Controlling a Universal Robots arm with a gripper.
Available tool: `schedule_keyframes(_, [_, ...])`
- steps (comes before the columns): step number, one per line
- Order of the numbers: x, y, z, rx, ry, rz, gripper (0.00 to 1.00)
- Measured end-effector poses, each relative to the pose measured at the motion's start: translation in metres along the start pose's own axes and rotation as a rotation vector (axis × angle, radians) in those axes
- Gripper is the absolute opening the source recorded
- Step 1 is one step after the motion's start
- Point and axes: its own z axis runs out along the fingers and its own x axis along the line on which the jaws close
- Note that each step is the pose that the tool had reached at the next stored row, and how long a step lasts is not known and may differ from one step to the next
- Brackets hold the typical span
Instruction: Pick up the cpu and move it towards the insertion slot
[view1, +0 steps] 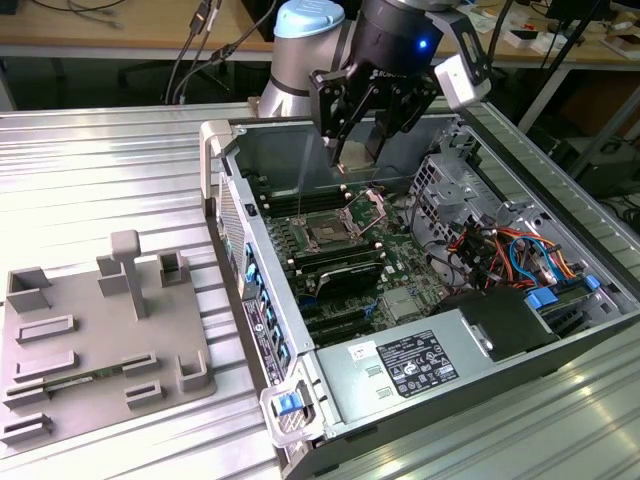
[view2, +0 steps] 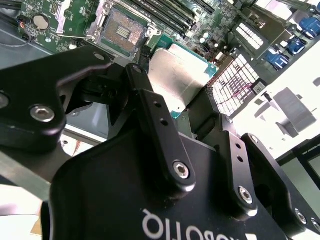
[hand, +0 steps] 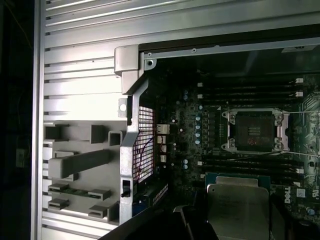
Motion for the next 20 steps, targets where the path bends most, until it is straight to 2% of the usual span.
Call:
schedule_keyframes(6, [-0.0135,0.0045,0.0002,0.0000,0.0006,0.000,0.55])
schedule_keyframes(10, [-0.0156,0.0089,0.0013,0.0000,0.0007,0.000,0.55])
schedule_keyframes(14, [-0.0196,0.0217,0.0028,0.0003,0.0007,0.000,0.55])
schedule_keyframes(16, [-0.0239,0.0329,0.0044,0.0009,0.0007,0.000,0.55])
schedule_keyframes(20, [-0.0307,0.0414,0.0076,0.0009,0.0007,0.001,0.55])
